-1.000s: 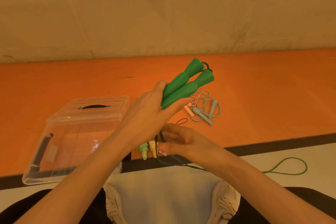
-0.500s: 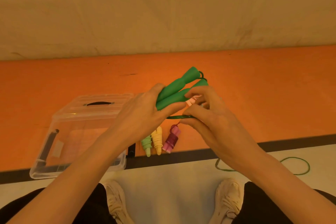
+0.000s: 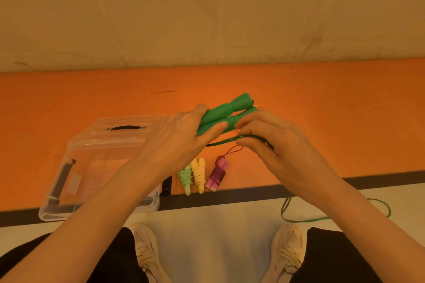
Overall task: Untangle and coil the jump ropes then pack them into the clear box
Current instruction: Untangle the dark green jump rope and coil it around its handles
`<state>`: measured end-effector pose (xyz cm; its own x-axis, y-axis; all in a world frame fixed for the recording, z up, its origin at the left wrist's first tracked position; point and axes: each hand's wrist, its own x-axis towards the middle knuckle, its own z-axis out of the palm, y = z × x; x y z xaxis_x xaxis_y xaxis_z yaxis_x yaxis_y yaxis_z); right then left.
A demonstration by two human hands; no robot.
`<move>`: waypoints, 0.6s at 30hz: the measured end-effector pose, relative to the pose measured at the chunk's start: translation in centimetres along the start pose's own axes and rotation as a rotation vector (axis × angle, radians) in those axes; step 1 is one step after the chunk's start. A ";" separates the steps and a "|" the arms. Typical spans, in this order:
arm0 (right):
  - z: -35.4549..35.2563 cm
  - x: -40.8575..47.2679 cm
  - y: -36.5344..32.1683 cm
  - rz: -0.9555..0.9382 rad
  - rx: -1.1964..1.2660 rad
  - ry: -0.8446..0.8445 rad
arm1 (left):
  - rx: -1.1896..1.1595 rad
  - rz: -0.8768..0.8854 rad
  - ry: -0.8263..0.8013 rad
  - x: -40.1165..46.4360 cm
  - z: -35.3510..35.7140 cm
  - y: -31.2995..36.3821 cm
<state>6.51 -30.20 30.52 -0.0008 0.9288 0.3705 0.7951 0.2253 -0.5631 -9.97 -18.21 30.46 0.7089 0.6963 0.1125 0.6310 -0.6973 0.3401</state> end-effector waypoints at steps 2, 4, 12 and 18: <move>-0.1 0.3 0.1 0.040 0.068 0.018 | -0.021 0.064 -0.028 -0.3 0.3 0.4; -0.1 0.3 0.3 0.100 0.110 0.014 | -0.073 0.099 -0.060 -0.5 0.7 0.6; -0.2 0.2 0.2 0.222 0.055 -0.071 | 0.093 0.171 -0.109 -0.8 1.0 0.9; -4.2 0.1 1.3 0.329 0.015 -0.144 | 0.247 0.160 -0.075 -0.6 0.9 -0.8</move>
<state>10.10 -31.04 32.94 0.1677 0.9840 0.0602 0.7580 -0.0897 -0.6460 -10.61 -18.23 29.28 0.8209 0.5663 0.0735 0.5606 -0.8237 0.0856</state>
